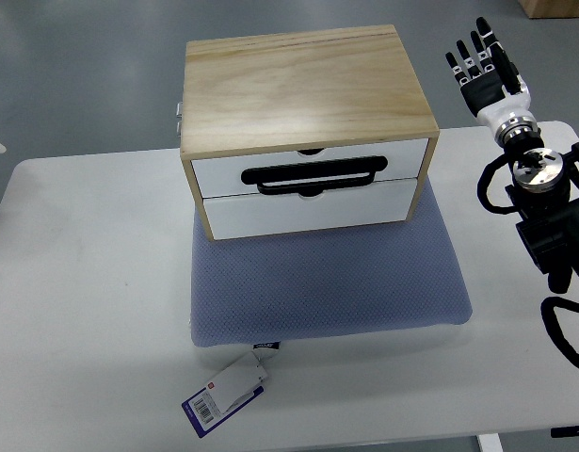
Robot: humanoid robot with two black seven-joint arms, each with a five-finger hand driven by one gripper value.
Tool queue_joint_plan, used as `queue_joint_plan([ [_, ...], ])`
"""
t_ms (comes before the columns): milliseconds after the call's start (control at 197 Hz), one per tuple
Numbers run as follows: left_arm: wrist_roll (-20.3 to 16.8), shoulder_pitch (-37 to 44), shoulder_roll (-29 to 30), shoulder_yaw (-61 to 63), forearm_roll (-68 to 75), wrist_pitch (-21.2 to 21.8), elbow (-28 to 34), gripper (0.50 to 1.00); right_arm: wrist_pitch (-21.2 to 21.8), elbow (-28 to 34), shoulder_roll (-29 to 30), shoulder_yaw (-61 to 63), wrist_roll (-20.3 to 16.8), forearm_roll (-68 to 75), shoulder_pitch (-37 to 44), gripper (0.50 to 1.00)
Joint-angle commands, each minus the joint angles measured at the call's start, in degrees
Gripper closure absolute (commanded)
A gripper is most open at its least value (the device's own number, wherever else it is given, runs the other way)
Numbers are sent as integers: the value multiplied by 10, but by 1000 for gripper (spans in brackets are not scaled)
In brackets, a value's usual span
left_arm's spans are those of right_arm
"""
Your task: Open wood drawer with right hand
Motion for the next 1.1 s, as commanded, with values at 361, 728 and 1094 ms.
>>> queue_joint_plan([
  [361,0,0,0,1,0,0,1,500,0,0,-4,-2,-3,-1,7,554],
  [728,0,0,0,1,0,0,-1,500,10,8,-126,-201,-16,-11,111,554],
  [1094,0,0,0,2,0,-1,-4,500,105,113,-216,-521,-116,-221,347,554],
])
